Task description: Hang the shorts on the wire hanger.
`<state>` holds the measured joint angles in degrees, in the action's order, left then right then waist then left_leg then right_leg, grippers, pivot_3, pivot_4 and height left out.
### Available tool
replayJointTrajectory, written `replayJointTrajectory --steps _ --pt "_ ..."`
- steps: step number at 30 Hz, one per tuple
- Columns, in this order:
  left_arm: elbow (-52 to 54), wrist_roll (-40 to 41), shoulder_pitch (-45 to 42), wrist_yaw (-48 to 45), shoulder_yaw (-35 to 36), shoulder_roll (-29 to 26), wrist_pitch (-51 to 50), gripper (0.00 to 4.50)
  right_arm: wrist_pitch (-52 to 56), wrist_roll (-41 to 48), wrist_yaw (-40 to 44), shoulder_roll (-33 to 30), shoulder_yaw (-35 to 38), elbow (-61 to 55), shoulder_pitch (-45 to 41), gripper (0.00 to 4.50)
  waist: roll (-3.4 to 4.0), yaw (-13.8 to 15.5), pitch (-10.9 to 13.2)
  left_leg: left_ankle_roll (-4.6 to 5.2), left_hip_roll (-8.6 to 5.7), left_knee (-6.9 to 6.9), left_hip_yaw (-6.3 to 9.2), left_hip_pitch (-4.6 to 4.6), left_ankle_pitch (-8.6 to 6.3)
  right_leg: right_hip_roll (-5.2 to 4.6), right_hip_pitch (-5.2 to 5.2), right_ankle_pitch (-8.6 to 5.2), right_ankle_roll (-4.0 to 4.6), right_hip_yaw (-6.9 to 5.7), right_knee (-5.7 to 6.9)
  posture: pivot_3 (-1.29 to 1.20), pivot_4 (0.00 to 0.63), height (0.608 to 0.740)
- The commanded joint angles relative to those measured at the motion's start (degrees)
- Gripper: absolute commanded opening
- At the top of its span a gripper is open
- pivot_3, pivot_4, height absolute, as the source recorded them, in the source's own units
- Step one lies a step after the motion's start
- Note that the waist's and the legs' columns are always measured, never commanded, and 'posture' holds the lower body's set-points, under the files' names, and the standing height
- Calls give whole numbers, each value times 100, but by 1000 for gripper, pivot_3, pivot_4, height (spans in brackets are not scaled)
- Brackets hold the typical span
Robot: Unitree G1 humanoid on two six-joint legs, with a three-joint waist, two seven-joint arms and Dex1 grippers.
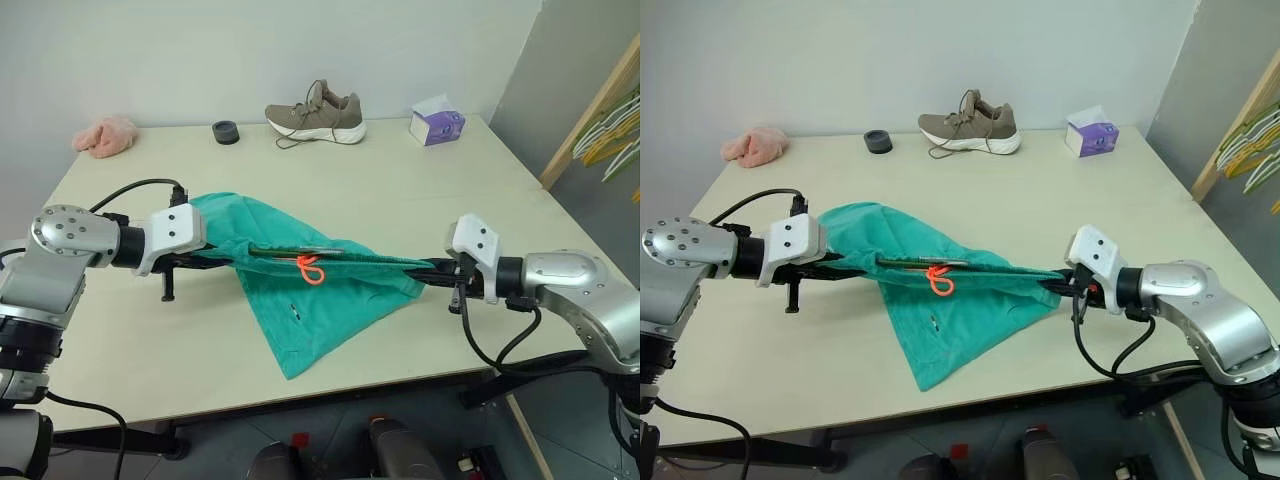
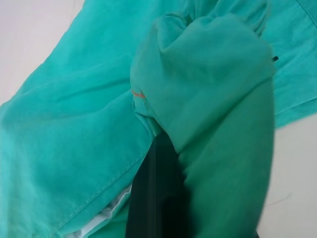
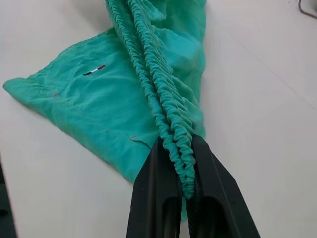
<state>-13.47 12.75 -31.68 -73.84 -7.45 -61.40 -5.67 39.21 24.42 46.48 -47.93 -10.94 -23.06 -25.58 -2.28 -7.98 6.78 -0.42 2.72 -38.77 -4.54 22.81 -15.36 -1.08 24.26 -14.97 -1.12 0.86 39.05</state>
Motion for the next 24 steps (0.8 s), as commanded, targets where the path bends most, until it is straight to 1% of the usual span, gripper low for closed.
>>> replayJointTrajectory --steps 1,2,4,5,12,14,16,20,24 --pt "-24 -4 -13 104 257 42 -364 0 -184 -473 -82 71 -134 115 -207 15 0 1 0 0 0 -1 -1 1 0 0 0 0 0 0 0 -171 93 740" --pt "76 88 3 65 270 111 -492 0 -293 -629 -132 186 -267 133 -309 15 0 1 0 0 -1 -1 -2 1 0 0 0 0 0 1 0 -170 94 740" --pt "221 171 42 9 278 197 -638 0 -466 -929 -277 403 -434 214 -477 616 0 -2 0 0 -1 -1 -1 2 0 0 2 0 0 1 0 -170 93 740" --pt "293 214 69 -19 281 237 -719 0 -513 -1018 -305 503 -485 234 -552 815 0 -3 0 0 -1 -1 -2 2 0 0 3 1 1 1 2 -169 93 740" --pt "546 273 137 -77 266 449 -983 0 -504 -1261 -321 985 -559 62 -836 3135 0 0 0 0 -1 -2 -1 3 0 0 3 13 21 1 3 -178 93 740" --pt "583 289 129 -72 272 539 -997 0 -449 -1261 -246 1017 -559 -36 -845 3809 0 0 0 0 -1 -3 -1 3 0 0 3 13 22 2 3 -178 93 740" --pt "608 333 81 -5 310 678 -1027 0 -293 -1112 -54 887 -453 -216 -759 4488 0 7 0 0 -1 -3 1 5 0 -1 3 13 21 0 2 -178 94 740" --pt "637 354 32 74 337 868 -1094 0 -36 -1034 168 458 -193 -334 -542 4488 -1 15 -1 0 -4 -6 1 5 0 -5 0 13 21 -1 1 -185 97 740" --pt "771 416 72 12 284 985 -1196 0 11 -985 378 -116 208 -256 -158 4488 -1 5 -1 0 -3 -7 0 2 0 -4 -1 13 21 0 0 -193 97 740"
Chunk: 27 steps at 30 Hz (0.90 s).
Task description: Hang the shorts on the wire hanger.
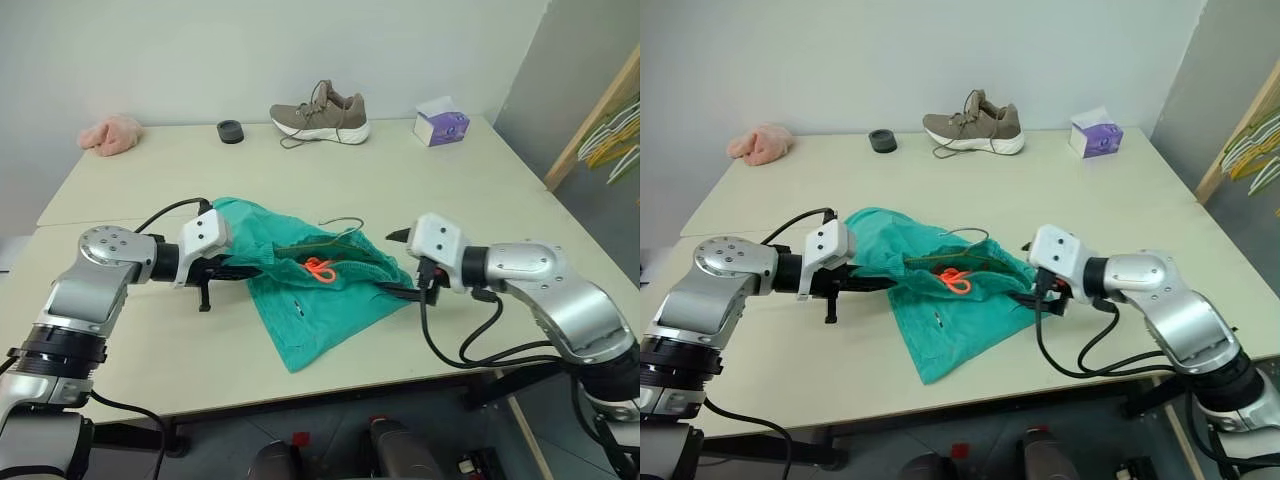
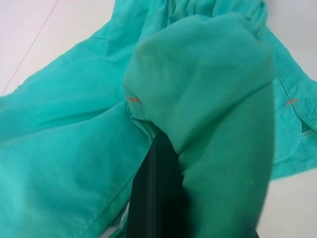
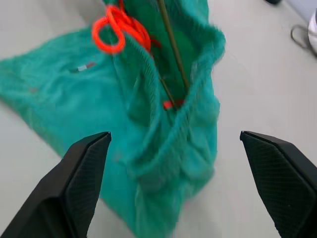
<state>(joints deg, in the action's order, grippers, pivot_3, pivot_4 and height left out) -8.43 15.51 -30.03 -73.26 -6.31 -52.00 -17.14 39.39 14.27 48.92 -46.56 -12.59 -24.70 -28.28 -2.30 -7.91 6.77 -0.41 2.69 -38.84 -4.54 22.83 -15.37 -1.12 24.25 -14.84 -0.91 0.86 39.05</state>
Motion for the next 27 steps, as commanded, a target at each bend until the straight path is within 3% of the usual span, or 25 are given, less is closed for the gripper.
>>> replayJointTrajectory --steps 1,12,20,27 --pt "301 163 -95 -62 160 68 -87 0 -6 25 129 -321 430 -81 172 4488 0 -4 0 0 0 0 1 0 0 0 0 0 0 0 0 -194 97 740" --pt "957 614 -219 -500 -29 277 -936 0 143 90 84 -329 491 -138 327 4488 0 -30 0 0 0 2 1 -2 0 4 0 -3 -5 3 1 -203 94 740" --pt "884 522 -406 -764 -130 269 -998 0 -33 -159 185 -191 33 201 147 4488 1 -38 0 0 -1 1 0 -2 0 5 0 -12 -20 4 1 -207 93 740" --pt "882 483 -456 -844 -186 303 -992 0 -359 -400 784 -16 -573 942 -587 4488 2 -65 0 0 0 1 1 -2 0 6 1 -11 -18 4 1 -210 83 740"
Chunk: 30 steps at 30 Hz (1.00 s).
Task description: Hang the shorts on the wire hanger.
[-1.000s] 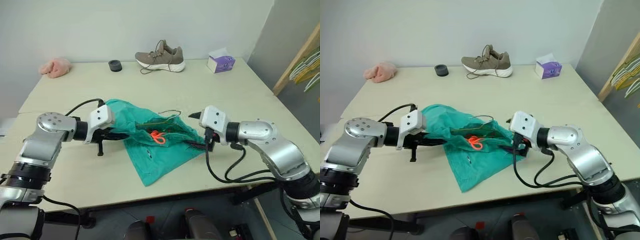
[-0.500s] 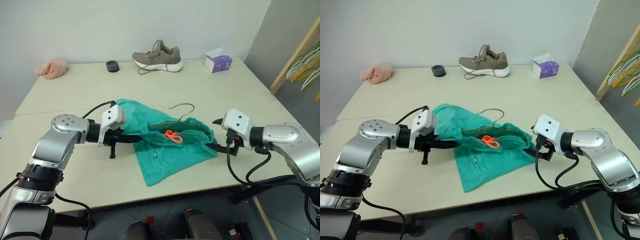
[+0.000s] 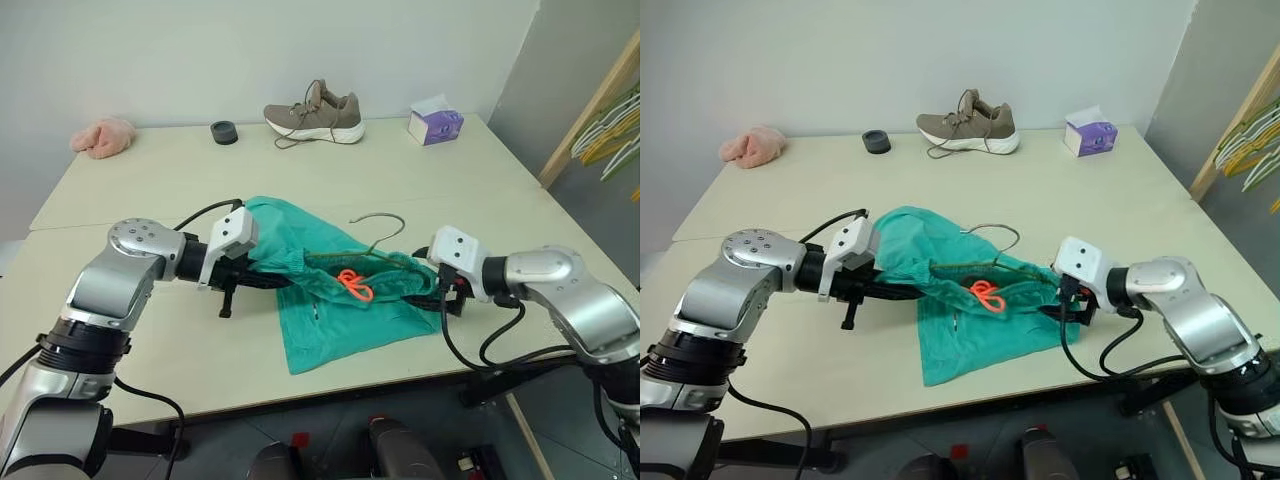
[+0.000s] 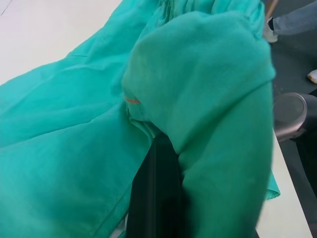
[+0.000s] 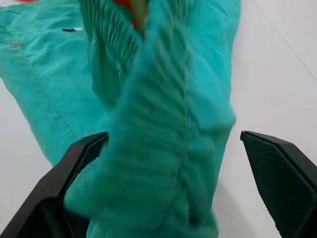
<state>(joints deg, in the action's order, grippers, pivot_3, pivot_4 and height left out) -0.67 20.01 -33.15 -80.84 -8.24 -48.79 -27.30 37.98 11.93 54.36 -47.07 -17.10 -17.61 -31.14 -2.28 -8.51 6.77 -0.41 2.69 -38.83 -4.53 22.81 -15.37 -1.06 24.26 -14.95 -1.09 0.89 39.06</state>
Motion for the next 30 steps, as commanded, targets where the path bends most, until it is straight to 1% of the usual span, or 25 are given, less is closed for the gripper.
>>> replayJointTrajectory --steps 1,3,5,6,11,13,14,15,18,20,22,23,27,30 --pt "115 35 -147 -88 -2 -16 21 0 -267 -211 325 61 -201 363 -414 4318 0 -14 0 0 0 0 1 1 0 0 0 0 0 -1 0 -207 82 740" --pt "135 39 -144 -87 -14 -15 18 0 -418 -331 571 61 -385 613 -624 3906 0 -26 0 0 0 0 0 1 0 0 0 2 3 0 0 -203 79 740" --pt "157 43 -132 -68 -9 -12 13 0 -526 -395 849 34 -530 792 -782 3287 0 -26 0 0 -1 -1 2 2 0 -1 0 3 5 -2 0 -198 77 740" --pt "172 48 -119 -58 0 -14 8 0 -553 -415 937 43 -562 862 -846 2871 0 -26 0 0 -1 -1 2 2 0 -1 0 11 18 -1 0 -196 76 740" --pt "234 98 -52 28 60 8 -36 0 -726 -568 1263 55 -665 1022 -980 1123 0 -33 0 0 0 -1 2 2 0 -1 0 10 18 -2 0 -194 73 740" --pt "245 127 -41 63 83 30 -57 0 -765 -615 1349 63 -673 1044 -989 433 1 -33 -1 0 0 -1 2 2 0 -1 0 11 18 -2 0 -196 73 740" --pt "250 128 -37 72 86 35 -57 0 -775 -631 1384 69 -665 1048 -984 155 1 -33 -1 0 0 -1 2 2 0 -1 0 11 18 -2 0 -196 72 740" --pt "242 132 -37 92 97 54 -55 0 -782 -647 1407 83 -646 1055 -986 16 1 -35 -1 0 0 -1 2 2 0 -1 0 11 18 -2 0 -198 72 740" --pt "184 34 -29 158 70 63 12 0 -775 -662 1467 91 -568 1063 -1007 16 1 -35 -1 -1 0 -1 2 2 0 -1 0 11 18 -2 1 -202 71 740" --pt "82 116 -61 215 137 127 -86 0 -760 -658 1482 83 -517 1064 -1011 16 1 -38 -1 -1 0 -2 2 2 0 -1 0 11 18 -2 1 -205 71 740" --pt "-153 112 -149 314 227 214 -11 548 -714 -630 1471 78 -450 1044 -992 0 2 -38 -1 -1 0 -2 2 2 0 -1 0 11 18 -2 1 -210 72 740" --pt "-249 109 -171 330 267 223 13 716 -674 -601 1459 73 -410 1021 -972 0 1 -37 -1 -1 0 -2 3 1 0 -2 0 11 18 -3 1 -210 72 740" --pt "-621 14 -236 403 433 145 167 1963 -421 -437 1425 50 -234 890 -875 0 2 -83 -1 -1 0 -3 4 2 0 -2 1 11 18 -4 1 -220 74 740" --pt "-1493 -326 -443 974 737 137 822 2883 -132 -281 1383 6 -12 772 -742 0 2 -103 -1 -1 1 -2 6 2 0 -2 0 11 19 -5 2 -221 77 740"
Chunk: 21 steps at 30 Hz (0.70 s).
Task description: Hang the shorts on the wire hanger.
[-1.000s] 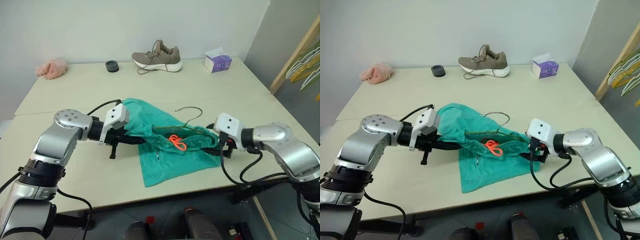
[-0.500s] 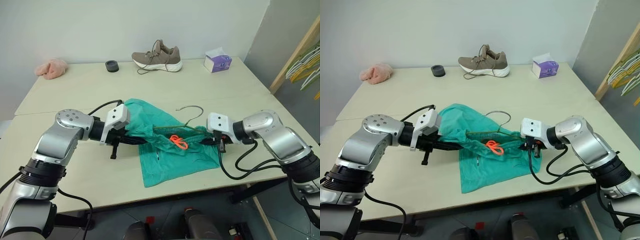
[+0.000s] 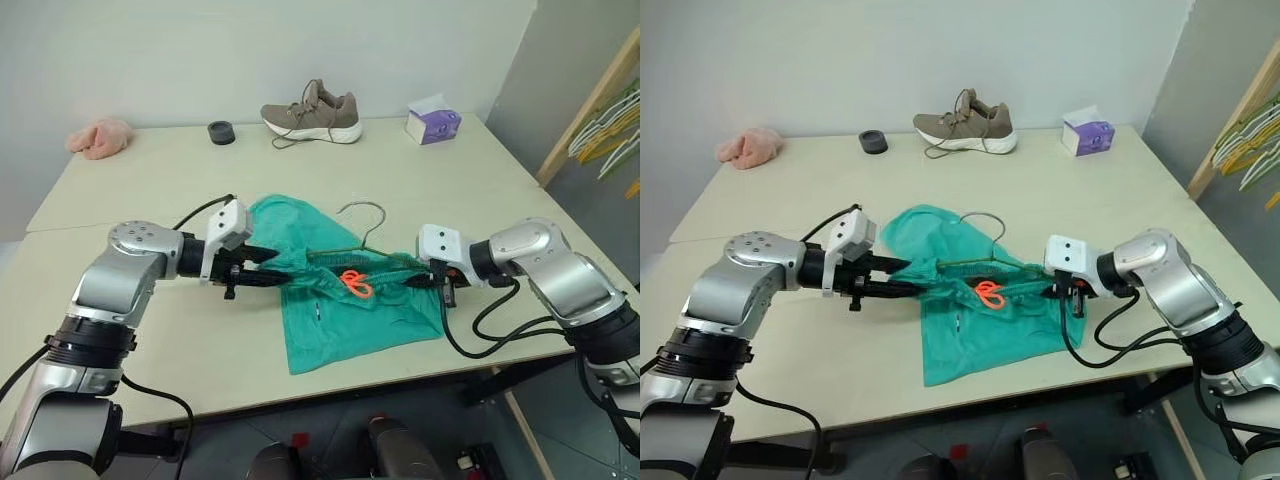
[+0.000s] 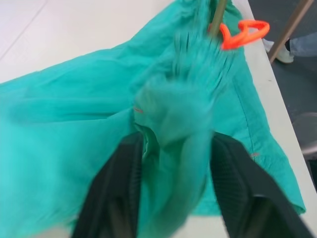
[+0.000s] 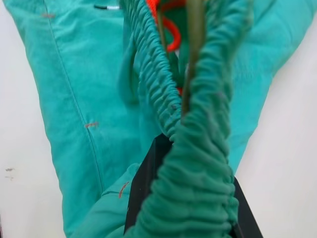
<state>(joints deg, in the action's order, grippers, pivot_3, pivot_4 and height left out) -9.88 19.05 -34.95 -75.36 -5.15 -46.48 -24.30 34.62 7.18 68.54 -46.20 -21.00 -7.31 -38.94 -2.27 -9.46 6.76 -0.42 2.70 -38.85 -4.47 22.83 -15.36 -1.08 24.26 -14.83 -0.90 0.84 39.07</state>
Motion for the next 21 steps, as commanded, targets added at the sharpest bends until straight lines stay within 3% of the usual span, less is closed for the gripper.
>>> replayJointTrajectory --steps 1,3,12,16,21 --pt "-881 -303 -341 627 548 -85 729 3179 352 276 -91 -78 478 -297 100 0 0 -9 0 0 0 0 1 0 0 0 0 0 0 -1 1 -221 78 740" --pt "-1256 -344 -449 851 710 -45 984 3751 598 394 -192 -50 632 -368 207 0 0 -16 0 0 0 0 3 1 0 0 0 0 0 -2 0 -219 78 740" --pt "-1309 -179 -178 1158 1145 -5 1002 3751 1744 940 -1116 250 1544 -682 854 0 -1 -14 -1 0 -2 0 -1 3 0 -9 0 1 -1 -1 2 -212 86 740" --pt "44 306 520 831 959 100 268 3751 2306 1181 -1777 326 2519 -981 1468 0 -1 -3 0 -2 -1 2 -2 3 -1 -14 -1 1 -1 -1 1 -223 94 740" --pt "1383 888 734 832 646 443 -611 3751 3116 1421 -2372 300 3720 -1634 2377 0 -1 78 0 -2 -6 0 2 4 -1 -15 -6 2 -3 -4 2 -260 106 740"
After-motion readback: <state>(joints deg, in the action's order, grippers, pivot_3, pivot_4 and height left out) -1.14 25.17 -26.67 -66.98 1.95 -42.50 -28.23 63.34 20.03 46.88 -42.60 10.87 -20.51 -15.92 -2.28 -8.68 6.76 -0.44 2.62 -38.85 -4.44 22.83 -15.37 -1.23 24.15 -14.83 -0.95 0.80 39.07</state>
